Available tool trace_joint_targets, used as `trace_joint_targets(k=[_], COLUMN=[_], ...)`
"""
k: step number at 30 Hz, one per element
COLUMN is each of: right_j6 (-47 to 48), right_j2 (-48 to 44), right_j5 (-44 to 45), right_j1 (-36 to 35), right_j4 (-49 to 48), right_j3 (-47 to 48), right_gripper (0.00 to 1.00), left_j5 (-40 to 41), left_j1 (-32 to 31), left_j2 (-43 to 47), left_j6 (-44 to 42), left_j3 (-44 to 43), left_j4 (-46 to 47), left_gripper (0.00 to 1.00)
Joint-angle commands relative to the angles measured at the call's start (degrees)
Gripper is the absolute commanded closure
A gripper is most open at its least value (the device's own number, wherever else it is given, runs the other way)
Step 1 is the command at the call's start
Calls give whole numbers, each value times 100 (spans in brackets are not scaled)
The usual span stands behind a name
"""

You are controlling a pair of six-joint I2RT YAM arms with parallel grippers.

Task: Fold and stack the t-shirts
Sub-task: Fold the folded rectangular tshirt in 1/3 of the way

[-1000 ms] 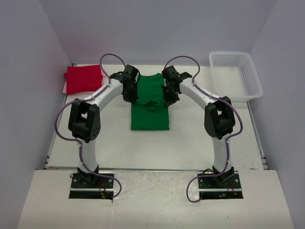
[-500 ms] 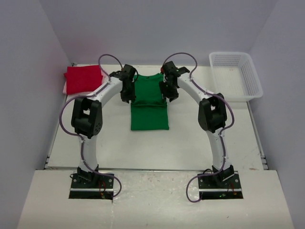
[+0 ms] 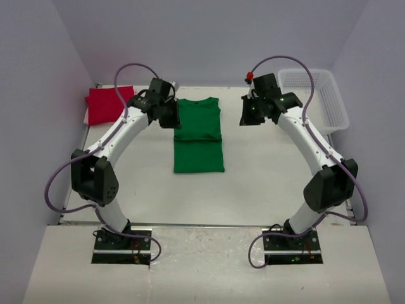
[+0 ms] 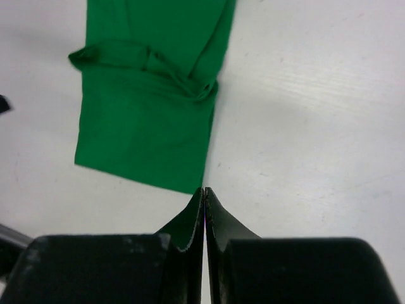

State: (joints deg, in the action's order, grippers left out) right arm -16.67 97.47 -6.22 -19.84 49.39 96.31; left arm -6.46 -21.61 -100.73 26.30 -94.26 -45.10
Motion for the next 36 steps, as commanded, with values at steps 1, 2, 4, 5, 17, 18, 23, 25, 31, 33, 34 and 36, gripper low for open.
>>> trace_joint_targets(k=[1, 2, 4, 5, 17, 18, 23, 25, 31, 33, 34, 36], right_j6=[-205, -232, -310, -381, -689, -698, -698, -689, -671, -680, -689, -698], right_j2=[-78, -123, -167, -184, 658, 703, 949, 1054, 1431, 1546, 1651, 1757], right_j5=[-231, -231, -310, -345, -705, -714, -740, -749, -784, -776, -767, -802], right_j1=[-406, -468, -661, -723, -1470, -1479, -1506, -1514, -1515, -1514, -1515, -1514], right_j4=[-631, -710, -895, -965, -1520, -1546, -1581, -1572, -1458, -1362, -1309, -1265], right_j3=[-867, -1043, -1395, -1509, -1994, -1994, -1888, -1827, -1564, -1467, -1362, -1282], right_gripper=[100, 100, 100, 100, 100, 100, 100, 100, 100, 100, 100, 100], left_j5=[-1504, -1708, -1964, -1964, -1174, -1208, -1261, -1218, -1226, -1270, -1270, -1252], left_j1=[-291, -326, -431, -484, -766, -766, -766, -766, -740, -696, -678, -591], left_j2=[113, 193, 316, 326, -1088, -1350, -2072, -2214, -2680, -2803, -2838, -2961], left_j6=[-117, -108, -38, -29, -222, -231, -257, -266, -258, -257, -257, -275], left_j3=[1178, 1390, 1847, 1937, 1227, 991, 164, -48, -681, -813, -866, -989], left_j4=[668, 1026, 1319, 1494, 1654, 1610, 1504, 1425, 1355, 1355, 1346, 1329], left_gripper=[100, 100, 100, 100, 100, 100, 100, 100, 100, 100, 100, 100])
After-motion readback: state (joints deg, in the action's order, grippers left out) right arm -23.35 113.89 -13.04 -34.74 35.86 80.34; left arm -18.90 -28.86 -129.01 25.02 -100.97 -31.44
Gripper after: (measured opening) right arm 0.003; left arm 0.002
